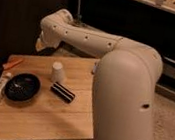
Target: Push the ceramic bowl across the table
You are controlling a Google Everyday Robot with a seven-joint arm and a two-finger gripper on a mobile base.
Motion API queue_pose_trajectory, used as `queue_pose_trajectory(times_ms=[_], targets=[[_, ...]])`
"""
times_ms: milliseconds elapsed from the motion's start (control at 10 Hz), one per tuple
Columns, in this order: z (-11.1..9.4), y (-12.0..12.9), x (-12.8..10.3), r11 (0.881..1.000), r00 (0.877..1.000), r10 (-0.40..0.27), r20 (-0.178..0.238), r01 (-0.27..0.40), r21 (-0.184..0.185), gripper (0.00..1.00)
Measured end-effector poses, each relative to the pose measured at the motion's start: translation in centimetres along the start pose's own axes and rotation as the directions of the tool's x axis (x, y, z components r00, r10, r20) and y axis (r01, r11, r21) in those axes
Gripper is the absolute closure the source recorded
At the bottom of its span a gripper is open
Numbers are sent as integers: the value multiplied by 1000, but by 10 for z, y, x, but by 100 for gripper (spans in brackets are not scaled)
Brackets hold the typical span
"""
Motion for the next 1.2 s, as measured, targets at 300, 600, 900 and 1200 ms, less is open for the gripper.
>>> queue_pose_trajectory(times_ms=[300, 600, 900, 1200], targets=[[29, 33, -40, 996, 997, -75, -35, 73, -48, 35], [65, 73, -44, 986, 984, -147, -100, 138, -94, 35], [95, 93, -19, 974, 973, -193, -129, 174, -145, 35], [106, 111, -7, 965, 967, -222, -128, 199, -169, 35]])
